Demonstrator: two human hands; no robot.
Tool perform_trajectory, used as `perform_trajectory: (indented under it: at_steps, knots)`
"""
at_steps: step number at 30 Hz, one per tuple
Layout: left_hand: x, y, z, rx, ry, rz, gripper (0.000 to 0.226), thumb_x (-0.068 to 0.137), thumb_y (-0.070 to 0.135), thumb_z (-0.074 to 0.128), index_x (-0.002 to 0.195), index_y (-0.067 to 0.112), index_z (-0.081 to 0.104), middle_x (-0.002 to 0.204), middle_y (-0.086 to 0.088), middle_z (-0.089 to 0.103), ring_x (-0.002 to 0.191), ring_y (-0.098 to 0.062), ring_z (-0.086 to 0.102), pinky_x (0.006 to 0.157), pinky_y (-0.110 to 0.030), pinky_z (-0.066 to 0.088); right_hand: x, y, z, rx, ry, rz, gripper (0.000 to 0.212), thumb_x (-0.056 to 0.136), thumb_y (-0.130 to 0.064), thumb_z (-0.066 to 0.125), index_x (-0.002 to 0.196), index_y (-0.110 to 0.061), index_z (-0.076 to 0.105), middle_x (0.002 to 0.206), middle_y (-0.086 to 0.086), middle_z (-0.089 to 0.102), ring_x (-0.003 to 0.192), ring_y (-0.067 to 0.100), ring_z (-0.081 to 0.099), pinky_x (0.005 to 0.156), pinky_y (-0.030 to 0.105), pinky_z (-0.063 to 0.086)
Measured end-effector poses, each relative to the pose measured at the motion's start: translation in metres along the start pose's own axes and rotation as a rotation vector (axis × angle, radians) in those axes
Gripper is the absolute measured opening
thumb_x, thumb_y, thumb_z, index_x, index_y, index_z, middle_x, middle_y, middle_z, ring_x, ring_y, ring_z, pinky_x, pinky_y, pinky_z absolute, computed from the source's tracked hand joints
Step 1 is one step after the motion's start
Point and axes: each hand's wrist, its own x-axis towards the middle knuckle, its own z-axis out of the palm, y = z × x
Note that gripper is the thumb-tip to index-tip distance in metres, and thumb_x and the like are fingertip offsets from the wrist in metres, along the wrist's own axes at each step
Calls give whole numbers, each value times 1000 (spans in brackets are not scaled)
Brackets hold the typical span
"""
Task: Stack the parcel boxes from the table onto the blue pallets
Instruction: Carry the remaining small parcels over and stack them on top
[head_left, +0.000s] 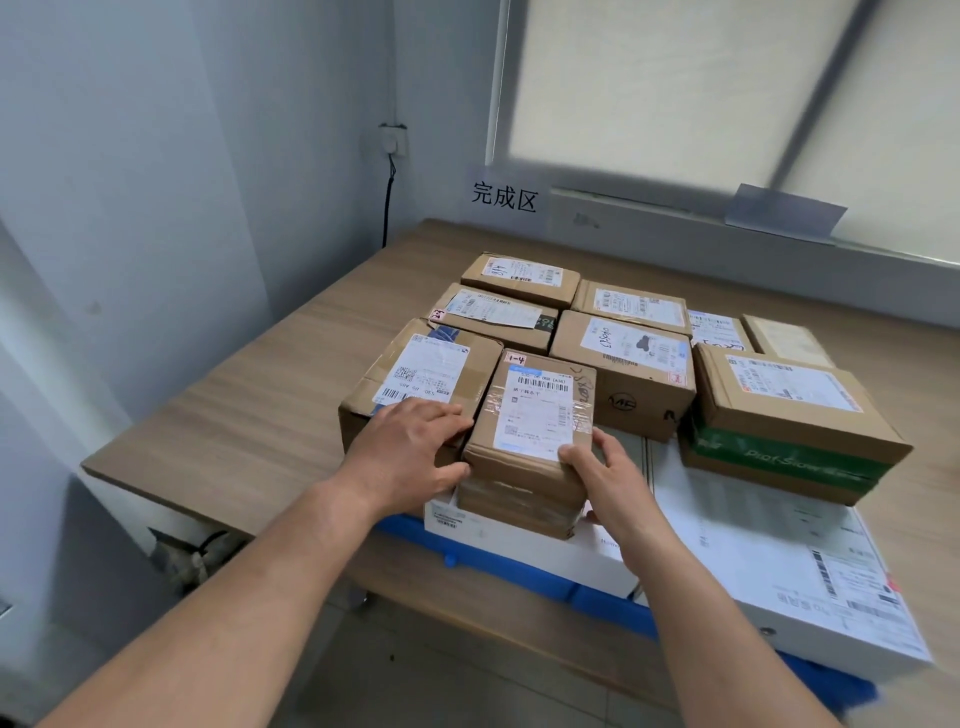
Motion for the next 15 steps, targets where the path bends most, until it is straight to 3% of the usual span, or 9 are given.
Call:
perform_trajectory:
  at_steps: [6, 11, 15]
  knots:
    - [0, -2, 3, 4, 16, 13, 57, 93, 48, 49, 145, 32, 31, 152, 13, 27, 140, -7, 20, 115, -30, 13, 0, 0, 4, -44, 23, -8, 61, 95, -38, 52, 149, -26, 28, 127, -2, 56, 96, 7, 57, 68, 28, 47]
    - [1, -5, 6, -1, 49, 45, 61, 90, 55, 47, 144, 32, 32, 151, 13, 31, 138, -8, 24, 114, -32, 17, -5, -3, 2, -101, 51, 9, 66, 93, -44, 54, 150, -24, 26, 131, 1, 54, 104, 12, 55, 75, 27, 45]
    - [1, -7, 2, -137, 93, 63, 60, 88, 58, 50, 139, 28, 42, 141, 10, 46, 132, -10, 36, 109, -35, 28, -14, 1, -8, -193, 204, -61, 70, 87, -56, 56, 145, -25, 34, 134, 5, 54, 118, 19, 52, 90, 32, 44]
